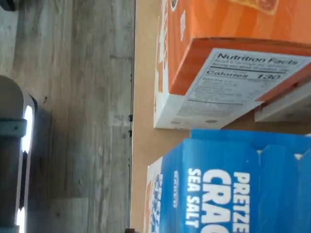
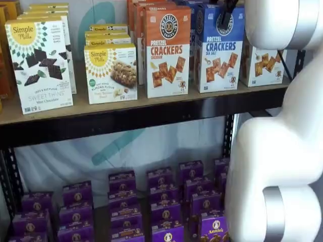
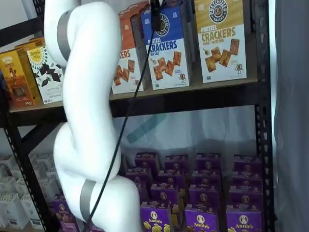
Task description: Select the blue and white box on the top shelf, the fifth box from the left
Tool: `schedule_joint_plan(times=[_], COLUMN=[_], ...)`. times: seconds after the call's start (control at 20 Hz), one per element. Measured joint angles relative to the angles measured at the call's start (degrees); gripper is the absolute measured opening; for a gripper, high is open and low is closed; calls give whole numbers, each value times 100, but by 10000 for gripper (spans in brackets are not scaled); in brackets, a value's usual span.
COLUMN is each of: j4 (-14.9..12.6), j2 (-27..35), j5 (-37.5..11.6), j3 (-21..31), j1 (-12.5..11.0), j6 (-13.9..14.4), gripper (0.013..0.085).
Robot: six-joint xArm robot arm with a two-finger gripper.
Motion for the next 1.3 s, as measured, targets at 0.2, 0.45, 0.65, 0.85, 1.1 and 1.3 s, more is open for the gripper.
schedule_joint_plan(times=[0.2,0.45,0.65,0.85,1.1,1.3], j4=[-38,-69,-89,-63,-43,-44], j2=[47,71,63,45,-1,-44], j5=[62,90,88,93,69,52], j3=[-65,-110,-109,-104,-64,-18], j1=[10,-2,-14,-45,-64,-63], j6=[2,-17,-35,-53,-64,-66], gripper=[850,850,770,690,690,570])
